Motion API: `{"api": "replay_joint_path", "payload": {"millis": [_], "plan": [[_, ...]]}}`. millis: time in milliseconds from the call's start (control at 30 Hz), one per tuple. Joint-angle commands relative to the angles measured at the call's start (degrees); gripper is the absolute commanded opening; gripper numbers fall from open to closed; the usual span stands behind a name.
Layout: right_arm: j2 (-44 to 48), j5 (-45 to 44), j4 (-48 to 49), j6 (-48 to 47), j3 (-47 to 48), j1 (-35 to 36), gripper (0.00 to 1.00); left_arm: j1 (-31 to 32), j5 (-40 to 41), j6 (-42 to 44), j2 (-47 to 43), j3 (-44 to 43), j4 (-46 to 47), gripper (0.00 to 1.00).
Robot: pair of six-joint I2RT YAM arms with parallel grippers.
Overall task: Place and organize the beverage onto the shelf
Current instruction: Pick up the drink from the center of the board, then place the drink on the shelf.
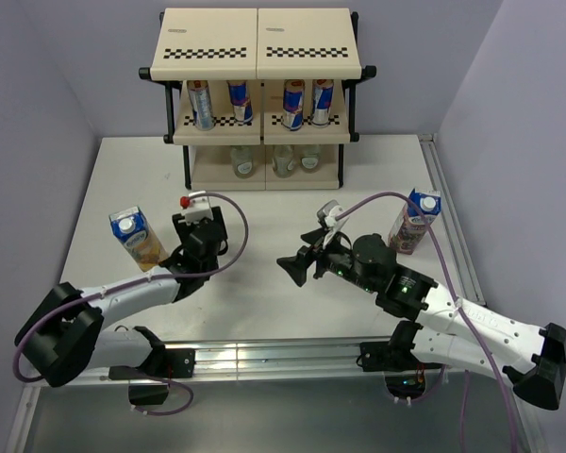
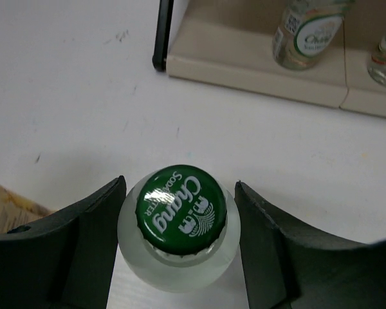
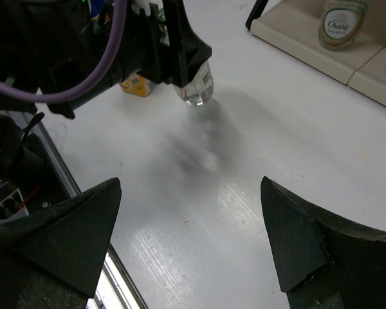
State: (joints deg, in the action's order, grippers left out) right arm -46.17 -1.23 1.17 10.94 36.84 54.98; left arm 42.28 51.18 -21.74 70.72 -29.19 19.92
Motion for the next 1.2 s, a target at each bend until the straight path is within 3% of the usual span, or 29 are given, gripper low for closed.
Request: {"api": "replay_joint_path", "payload": {"millis": [0,233,667,1167], "plan": [[2.22,-1.75,0.94,-0.83,-0.72,0.13,0.96,-4.04,-2.75,7.23,1.52,-6.83,16.28,0.0],[4.25,-2.98,0.94,-1.18,-1.59,-0.05,0.96,-10.37,-9.6,11.19,9.33,-13.08,24.1,0.0],[7.06,-4.13,-0.55,-2.06,-2.47,-0.31,0.96,-20.39,-20.5,10.75,27.01,-31.62,25.78,0.0],[11.1,-3.16,-0.82,-2.5,-2.74,-0.31,0.96,-21.8,-23.23,12.6,33.78,-34.18,30.88,0.0]]}}
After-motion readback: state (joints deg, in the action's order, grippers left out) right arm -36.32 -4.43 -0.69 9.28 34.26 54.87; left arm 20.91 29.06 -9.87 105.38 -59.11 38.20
